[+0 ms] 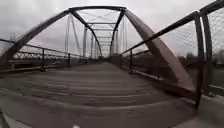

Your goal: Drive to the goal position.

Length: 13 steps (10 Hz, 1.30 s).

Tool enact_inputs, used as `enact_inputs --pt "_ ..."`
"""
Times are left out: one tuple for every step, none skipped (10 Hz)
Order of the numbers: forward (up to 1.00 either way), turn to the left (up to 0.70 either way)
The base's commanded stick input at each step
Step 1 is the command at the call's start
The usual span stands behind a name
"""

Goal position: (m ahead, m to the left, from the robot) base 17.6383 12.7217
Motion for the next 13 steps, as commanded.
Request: enact_inputs --pt "0.7 0.0" --pt "0.7 0.35" --pt "0.7 0.34" --pt "0.7 0.0" --pt "0.7 0.0" --pt "0.7 0.0" --pt "0.7 0.0" --pt "0.7 0.0" --pt "0.7 0.0" --pt "0.7 0.0" --pt "0.7 0.0" --pt "0.7 0.0" --pt "0.7 0.0"
